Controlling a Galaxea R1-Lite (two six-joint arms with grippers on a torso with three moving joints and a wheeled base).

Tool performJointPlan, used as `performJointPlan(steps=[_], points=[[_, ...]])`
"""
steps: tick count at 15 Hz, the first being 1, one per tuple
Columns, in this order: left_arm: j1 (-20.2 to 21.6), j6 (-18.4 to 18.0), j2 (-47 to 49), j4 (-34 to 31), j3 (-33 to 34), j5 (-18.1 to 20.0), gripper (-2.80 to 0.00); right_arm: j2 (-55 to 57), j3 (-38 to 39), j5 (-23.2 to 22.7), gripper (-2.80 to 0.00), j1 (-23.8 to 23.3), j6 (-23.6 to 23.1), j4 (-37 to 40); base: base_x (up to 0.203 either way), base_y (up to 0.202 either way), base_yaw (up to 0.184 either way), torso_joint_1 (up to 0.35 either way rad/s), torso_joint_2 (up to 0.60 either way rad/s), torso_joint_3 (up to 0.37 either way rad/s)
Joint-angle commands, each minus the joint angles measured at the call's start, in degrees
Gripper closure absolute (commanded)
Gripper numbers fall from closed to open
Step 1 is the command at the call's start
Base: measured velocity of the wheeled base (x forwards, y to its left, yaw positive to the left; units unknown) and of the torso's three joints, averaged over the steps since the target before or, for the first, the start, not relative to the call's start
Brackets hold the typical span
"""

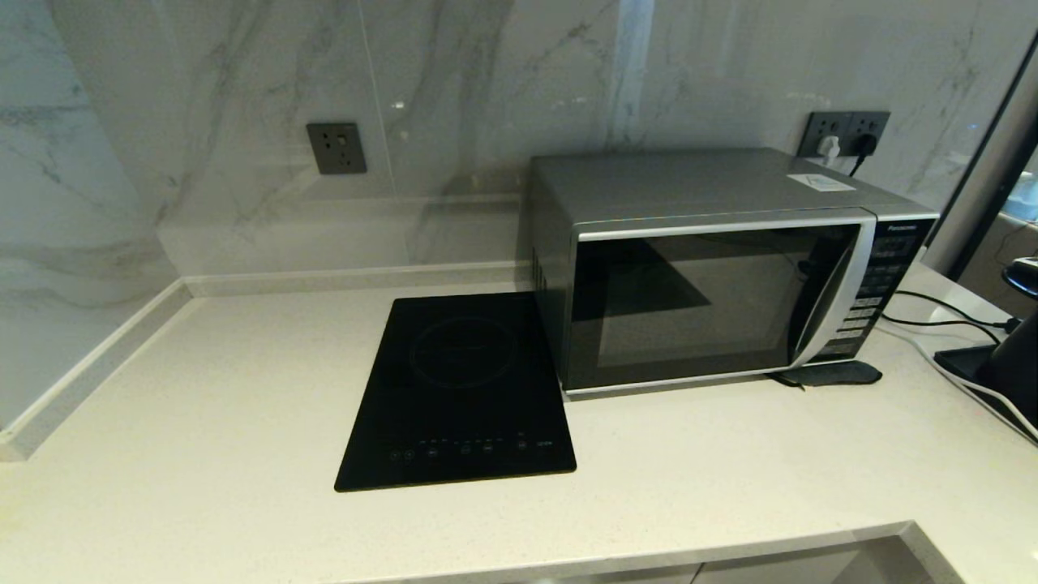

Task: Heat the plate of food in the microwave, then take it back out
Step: Open the microwave oven

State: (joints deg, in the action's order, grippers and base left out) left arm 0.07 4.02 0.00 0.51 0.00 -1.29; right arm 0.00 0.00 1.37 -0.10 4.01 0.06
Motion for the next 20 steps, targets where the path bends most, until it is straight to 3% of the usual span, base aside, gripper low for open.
performJointPlan(steps=[1, 6, 12, 15, 20], points=[[0.01, 0.02, 0.09, 0.02, 0.00, -0.03, 0.00, 0.09, 0.09, 0.12, 0.00, 0.01, 0.12, -0.03, 0.000, 0.000, 0.000, 0.000, 0.00, 0.000], [0.01, 0.02, 0.09, 0.02, 0.00, -0.03, 0.00, 0.06, -0.56, 0.70, 0.00, 0.01, 0.21, -0.07, 0.000, 0.000, 0.000, 0.000, 0.00, 0.000], [0.01, 0.02, 0.09, 0.02, 0.00, -0.03, 0.00, 6.50, -20.76, 1.21, 0.00, 0.01, 0.70, 12.67, 0.000, 0.000, 0.000, 0.000, 0.00, 0.000], [0.01, 0.02, 0.09, 0.02, 0.00, -0.03, 0.00, 16.32, -31.08, 4.64, 0.00, -0.16, 0.78, 18.49, 0.000, 0.000, 0.000, 0.000, 0.00, 0.000], [0.01, 0.02, 0.09, 0.02, 0.00, -0.03, 0.00, 30.30, -44.15, 16.98, 0.00, -0.40, 0.49, 19.46, 0.000, 0.000, 0.000, 0.000, 0.00, 0.000]])
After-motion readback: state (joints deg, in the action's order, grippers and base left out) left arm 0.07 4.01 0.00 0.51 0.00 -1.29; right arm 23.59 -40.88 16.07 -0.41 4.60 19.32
